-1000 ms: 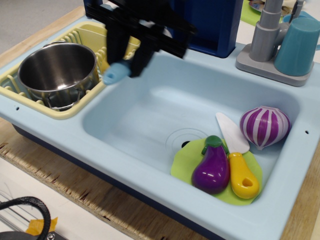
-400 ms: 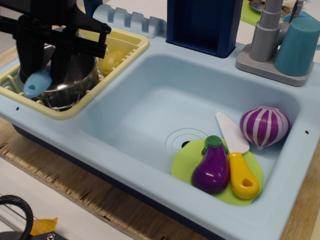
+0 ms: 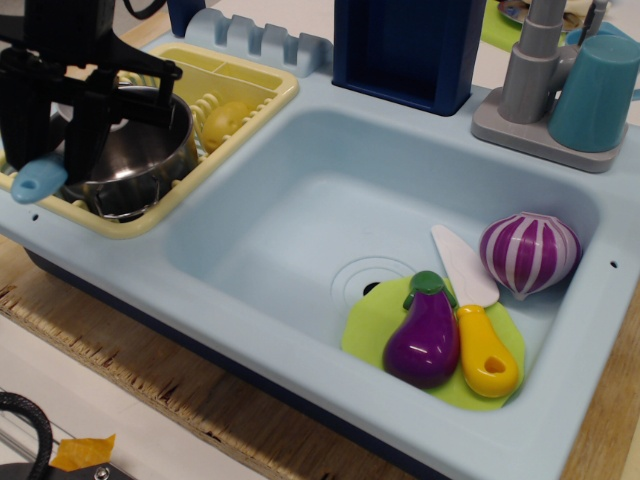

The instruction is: Put spoon in pot

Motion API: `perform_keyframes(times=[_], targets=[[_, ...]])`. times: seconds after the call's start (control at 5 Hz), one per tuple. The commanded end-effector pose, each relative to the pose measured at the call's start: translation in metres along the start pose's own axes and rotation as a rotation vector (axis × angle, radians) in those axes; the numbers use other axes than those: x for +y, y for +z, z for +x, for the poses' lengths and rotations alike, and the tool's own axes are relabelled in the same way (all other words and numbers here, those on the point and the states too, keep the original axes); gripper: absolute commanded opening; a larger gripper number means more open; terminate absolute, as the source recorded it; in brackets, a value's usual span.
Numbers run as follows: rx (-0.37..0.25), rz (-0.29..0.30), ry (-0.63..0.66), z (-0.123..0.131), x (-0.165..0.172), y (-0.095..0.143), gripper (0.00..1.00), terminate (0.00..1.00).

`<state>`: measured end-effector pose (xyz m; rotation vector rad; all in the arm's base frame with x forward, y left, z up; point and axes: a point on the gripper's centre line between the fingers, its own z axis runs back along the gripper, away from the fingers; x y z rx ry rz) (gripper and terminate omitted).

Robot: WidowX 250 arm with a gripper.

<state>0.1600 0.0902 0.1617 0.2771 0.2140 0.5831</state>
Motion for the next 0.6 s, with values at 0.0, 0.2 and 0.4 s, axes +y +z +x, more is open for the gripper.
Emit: perform_keyframes(times=[0.0,0.2,0.4], targets=[[0.020,-0.089,-0.103,0.0157,-0.0028,0.0011,1.00,0.00],[0.020,-0.089,-0.103,0.0157,-0.0028,0.0011,1.00,0.00],[0.020,-0.089,-0.103,0.0157,-0.0028,0.0011,1.00,1.00]])
